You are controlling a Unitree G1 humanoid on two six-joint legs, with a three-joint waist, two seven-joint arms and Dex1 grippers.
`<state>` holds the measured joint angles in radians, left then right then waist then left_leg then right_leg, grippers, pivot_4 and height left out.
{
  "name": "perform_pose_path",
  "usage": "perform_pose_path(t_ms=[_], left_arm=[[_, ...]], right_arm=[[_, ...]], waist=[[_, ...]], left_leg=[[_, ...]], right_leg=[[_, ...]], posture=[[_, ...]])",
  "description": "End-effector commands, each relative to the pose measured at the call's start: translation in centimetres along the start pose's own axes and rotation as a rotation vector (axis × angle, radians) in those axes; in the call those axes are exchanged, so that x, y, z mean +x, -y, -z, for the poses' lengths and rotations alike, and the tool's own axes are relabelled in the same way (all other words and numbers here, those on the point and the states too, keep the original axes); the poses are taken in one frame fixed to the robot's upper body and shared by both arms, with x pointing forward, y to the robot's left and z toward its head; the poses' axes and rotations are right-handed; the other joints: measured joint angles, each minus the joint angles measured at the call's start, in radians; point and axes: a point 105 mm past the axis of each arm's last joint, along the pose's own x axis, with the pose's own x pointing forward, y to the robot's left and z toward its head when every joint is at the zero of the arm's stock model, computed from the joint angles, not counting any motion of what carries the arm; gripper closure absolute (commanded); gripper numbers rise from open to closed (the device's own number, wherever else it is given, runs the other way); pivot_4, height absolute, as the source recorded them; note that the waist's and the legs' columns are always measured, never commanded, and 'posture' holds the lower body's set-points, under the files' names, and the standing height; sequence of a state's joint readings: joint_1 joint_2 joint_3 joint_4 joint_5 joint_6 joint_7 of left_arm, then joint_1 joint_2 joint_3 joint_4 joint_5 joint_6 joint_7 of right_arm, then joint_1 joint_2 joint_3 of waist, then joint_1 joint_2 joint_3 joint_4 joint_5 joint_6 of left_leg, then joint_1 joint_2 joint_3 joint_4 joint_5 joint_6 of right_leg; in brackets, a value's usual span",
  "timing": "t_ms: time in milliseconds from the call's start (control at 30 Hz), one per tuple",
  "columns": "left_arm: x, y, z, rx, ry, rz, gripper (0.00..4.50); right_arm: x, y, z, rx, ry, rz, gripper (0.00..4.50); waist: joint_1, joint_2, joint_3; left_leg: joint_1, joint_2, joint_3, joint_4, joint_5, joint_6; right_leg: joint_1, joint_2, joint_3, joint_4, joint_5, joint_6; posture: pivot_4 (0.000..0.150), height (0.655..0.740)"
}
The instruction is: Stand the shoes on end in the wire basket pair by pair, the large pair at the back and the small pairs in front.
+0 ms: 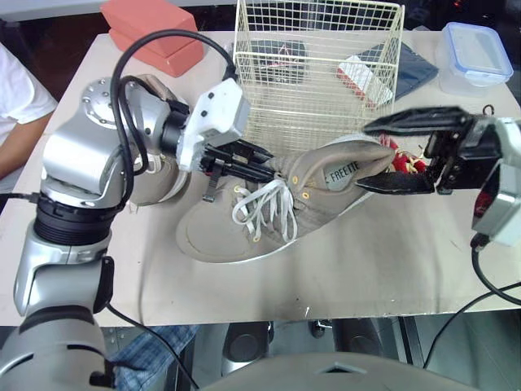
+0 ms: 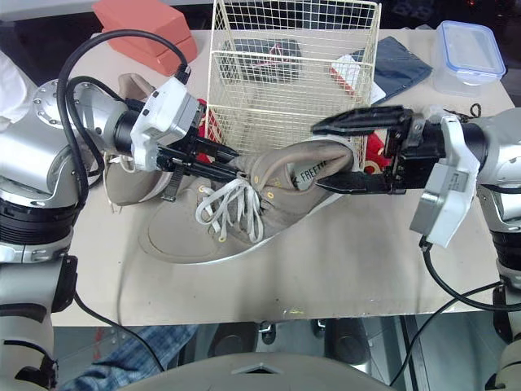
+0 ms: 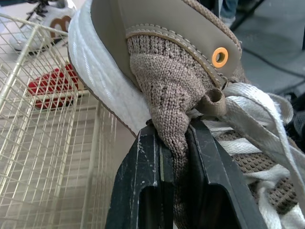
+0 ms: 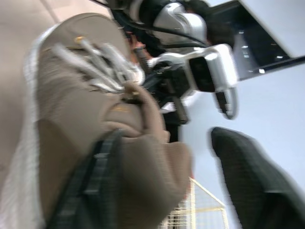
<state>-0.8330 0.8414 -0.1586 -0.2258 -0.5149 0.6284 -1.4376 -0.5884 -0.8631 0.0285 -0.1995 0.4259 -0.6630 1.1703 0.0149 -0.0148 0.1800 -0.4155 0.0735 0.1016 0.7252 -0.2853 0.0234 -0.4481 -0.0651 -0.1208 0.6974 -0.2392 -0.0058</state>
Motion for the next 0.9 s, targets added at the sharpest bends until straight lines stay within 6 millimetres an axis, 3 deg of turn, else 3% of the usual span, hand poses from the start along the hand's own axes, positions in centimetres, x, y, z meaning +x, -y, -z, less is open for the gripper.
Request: perform_pose_path(t_ms=[33, 400, 567, 667, 833, 900], left_arm=[[-1.0, -0.3, -2.2, 0.090, 0.085, -0.071, 4.36], [-2.8, -2.7, -3.6, 0.137, 0.269, -0.366, 4.36], [-2.6, -3.6, -4.3, 0.167, 0.364, -0.490, 4.36], [-2.0, -4.3, -4.5, 0.209, 0.421, -0.601, 4.36], [-0.5, -5.2, -3.6, 0.283, 0.402, -0.735, 4.36], [0.1, -5.4, -3.4, 0.286, 0.427, -0.767, 4.36]], right_arm=[[-1.0, 0.5, 0.2, -0.015, -0.051, 0.050, 0.07], [-3.9, 1.6, 1.3, 0.115, -0.165, 0.253, 0.07], [-4.4, 1.0, 2.4, 0.512, -0.185, 0.421, 0.07], [-3.4, 1.0, 1.8, 0.837, -0.107, 0.521, 0.07], [-2.1, 1.4, 1.4, 1.206, -0.009, 0.642, 0.07], [-1.7, 1.6, 1.8, 1.264, -0.007, 0.685, 0.07]], waist=[[0.000, 0.000, 0.000], [0.000, 0.000, 0.000], [0.002, 0.000, 0.000], [0.002, 0.000, 0.000], [0.001, -0.001, 0.000], [0.001, -0.001, -0.001]], left_leg=[[0.000, 0.000, 0.000, 0.000, 0.000, 0.000], [0.000, 0.000, 0.000, 0.000, 0.000, 0.000], [0.000, 0.000, -0.001, 0.001, 0.000, 0.000], [0.000, 0.000, -0.001, 0.001, 0.000, 0.000], [0.000, 0.000, -0.002, 0.001, 0.000, 0.000], [0.000, 0.000, -0.002, 0.001, 0.000, 0.000]], right_leg=[[0.000, 0.000, 0.000, 0.000, 0.000, 0.000], [0.000, 0.000, 0.002, 0.000, 0.001, -0.001], [0.001, -0.001, 0.002, 0.000, 0.001, -0.001], [0.001, -0.002, 0.002, 0.001, 0.001, -0.001], [0.001, -0.001, 0.002, 0.001, 0.001, -0.001], [0.002, -0.001, 0.002, 0.001, 0.001, -0.001]], posture=[[0.150, 0.6860], [0.150, 0.6860], [0.150, 0.6860], [0.150, 0.6860], [0.150, 0.6860], [0.150, 0.6860]])
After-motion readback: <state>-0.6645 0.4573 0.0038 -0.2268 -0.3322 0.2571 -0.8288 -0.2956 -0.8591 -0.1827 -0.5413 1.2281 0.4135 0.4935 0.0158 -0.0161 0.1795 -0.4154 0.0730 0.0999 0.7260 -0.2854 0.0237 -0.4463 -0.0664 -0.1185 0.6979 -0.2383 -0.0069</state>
